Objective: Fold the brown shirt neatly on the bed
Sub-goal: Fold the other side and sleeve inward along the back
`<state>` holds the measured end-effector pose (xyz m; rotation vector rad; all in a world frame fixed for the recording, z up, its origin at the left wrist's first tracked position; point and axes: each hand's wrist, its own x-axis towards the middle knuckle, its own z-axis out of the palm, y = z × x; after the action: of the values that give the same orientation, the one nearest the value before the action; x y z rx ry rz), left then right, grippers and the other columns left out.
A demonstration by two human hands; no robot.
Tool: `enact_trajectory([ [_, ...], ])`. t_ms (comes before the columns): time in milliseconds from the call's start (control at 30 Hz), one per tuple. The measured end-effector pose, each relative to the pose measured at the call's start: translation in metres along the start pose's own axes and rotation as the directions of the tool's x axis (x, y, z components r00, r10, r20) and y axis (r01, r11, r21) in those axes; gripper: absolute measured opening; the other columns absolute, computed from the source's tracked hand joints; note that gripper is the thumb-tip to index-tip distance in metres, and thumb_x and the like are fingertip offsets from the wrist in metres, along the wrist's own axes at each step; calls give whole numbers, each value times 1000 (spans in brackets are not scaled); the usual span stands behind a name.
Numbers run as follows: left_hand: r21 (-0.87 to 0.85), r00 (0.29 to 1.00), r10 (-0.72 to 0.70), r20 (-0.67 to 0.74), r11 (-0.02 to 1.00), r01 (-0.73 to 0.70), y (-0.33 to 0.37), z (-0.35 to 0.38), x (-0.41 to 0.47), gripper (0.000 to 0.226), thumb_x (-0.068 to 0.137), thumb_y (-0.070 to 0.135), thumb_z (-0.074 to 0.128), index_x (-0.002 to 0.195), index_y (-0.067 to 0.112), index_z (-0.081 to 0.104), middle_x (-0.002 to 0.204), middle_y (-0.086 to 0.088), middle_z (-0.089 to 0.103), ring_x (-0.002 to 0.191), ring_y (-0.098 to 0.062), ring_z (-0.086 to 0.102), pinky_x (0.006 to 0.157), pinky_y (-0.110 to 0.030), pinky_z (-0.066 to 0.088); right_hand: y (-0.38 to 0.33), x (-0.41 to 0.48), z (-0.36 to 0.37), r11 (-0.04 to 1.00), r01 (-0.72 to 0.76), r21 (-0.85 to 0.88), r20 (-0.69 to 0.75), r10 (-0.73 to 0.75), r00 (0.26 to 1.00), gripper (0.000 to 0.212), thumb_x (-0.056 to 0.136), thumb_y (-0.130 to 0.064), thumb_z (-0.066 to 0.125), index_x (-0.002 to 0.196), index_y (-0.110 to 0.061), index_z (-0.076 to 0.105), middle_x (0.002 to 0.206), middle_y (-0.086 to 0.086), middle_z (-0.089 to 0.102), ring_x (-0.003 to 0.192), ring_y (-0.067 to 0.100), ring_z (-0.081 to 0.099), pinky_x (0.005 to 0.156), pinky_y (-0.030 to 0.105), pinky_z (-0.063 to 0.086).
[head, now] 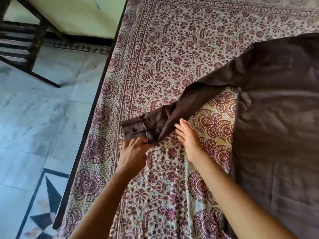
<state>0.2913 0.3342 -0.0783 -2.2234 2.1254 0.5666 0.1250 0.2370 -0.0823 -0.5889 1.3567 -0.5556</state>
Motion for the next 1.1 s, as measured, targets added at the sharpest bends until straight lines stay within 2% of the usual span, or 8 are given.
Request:
enact_trajectory([
  [200,-411,809,-561,-176,789,457,-8,-4,27,25,88,20,56,113,18,59,118,-6,54,99,-17,50,84,-35,44,-10,29,12,961,196,-197,-346,-255,903,31,89,-19,59,118,-8,56,111,11,64,94,23,63,73,27,49],
  [367,-555,669,-742,53,535,637,-16,-18,52,62,83,17,65,134,17,31,127,-18,41,108,-32,48,84,-38,42,-48,56,19,413,365,-835,-69,-735,674,30,85,-8,57,114,-13,55,131,5,47,103,20,57,71,34,53],
  [500,-632,676,-725,131,465,621,-20,-28,61,48,80,14,70,120,12,42,116,-11,59,92,-23,56,73,-31,43,-87,88,21,-6,143,-990,118,-598,792,17,86,-9,56,102,-12,62,155,6,19,116,24,50,80,35,50],
  [633,-877,610,-792,-22,308,368,-28,-42,66,34,86,17,64,107,12,37,109,-11,57,92,-22,56,77,-32,49,-109,100,18,-129,16,-992,78,-493,867,24,91,-18,49,109,-6,61,145,5,37,111,26,52,88,40,44],
  [800,-877,511,-816,-272,428,217,-58,-55,86,16,89,11,56,87,15,41,83,-3,56,77,-17,52,59,-18,36,-123,100,4,-110,132,-985,171,-689,704,45,90,-12,44,133,0,42,146,8,36,118,30,48,96,44,37],
  [933,-864,455,-829,-325,456,213,-86,-60,112,31,85,-2,42,91,15,67,94,-6,67,91,-20,60,80,-25,43,-126,99,-3,6,185,-983,87,-867,490,56,89,-19,41,141,1,30,152,9,25,118,32,46,94,45,36],
  [1000,-839,420,-822,-385,501,213,-96,-67,129,35,87,0,41,108,11,67,111,-11,65,103,-23,58,88,-20,39,-119,101,-8,-30,126,-992,91,-851,517,59,91,-28,38,142,0,28,153,9,23,126,33,38,99,47,30],
  [1100,-653,635,-660,-401,692,306,-110,-70,155,44,91,11,49,134,5,46,140,-17,43,125,-31,44,102,-31,32,-99,108,-17,-168,110,-980,198,-721,664,67,91,-44,21,141,-2,31,153,8,25,136,33,25,108,54,15],
])
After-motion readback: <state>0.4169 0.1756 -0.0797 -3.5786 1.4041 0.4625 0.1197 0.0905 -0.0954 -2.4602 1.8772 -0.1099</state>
